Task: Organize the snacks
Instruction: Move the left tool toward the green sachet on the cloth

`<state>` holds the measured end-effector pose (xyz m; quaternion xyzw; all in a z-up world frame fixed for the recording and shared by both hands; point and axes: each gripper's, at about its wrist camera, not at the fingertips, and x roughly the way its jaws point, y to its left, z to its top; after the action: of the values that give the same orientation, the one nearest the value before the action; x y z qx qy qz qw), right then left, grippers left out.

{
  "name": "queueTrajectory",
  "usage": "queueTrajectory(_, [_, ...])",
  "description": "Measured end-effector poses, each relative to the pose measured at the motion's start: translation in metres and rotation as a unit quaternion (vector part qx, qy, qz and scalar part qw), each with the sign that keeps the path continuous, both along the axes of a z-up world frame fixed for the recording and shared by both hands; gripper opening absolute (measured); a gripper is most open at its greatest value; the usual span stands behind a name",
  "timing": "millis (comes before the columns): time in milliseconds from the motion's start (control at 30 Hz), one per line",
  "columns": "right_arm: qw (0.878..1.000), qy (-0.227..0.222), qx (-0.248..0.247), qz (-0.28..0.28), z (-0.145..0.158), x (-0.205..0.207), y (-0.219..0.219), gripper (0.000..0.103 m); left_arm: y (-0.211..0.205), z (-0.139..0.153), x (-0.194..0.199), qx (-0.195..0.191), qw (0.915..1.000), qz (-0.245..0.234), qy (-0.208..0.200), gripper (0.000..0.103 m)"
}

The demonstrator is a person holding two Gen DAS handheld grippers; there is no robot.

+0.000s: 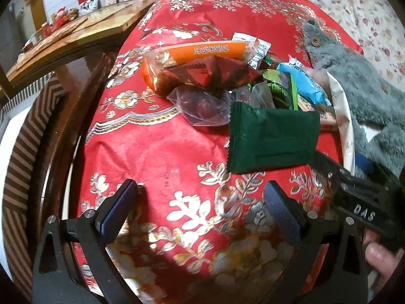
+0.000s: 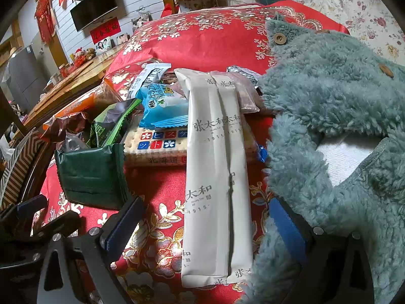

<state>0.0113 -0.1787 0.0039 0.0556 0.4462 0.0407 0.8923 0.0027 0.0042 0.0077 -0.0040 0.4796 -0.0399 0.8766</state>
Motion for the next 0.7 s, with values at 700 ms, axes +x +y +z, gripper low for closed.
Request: queueTrajectory(700, [0.996, 0.001, -0.009, 0.091, 0.045, 0.008, 0.043, 0.100, 0.066, 0.030, -0.032, -0.055, 0.9968, 0.057, 0.011, 0.100])
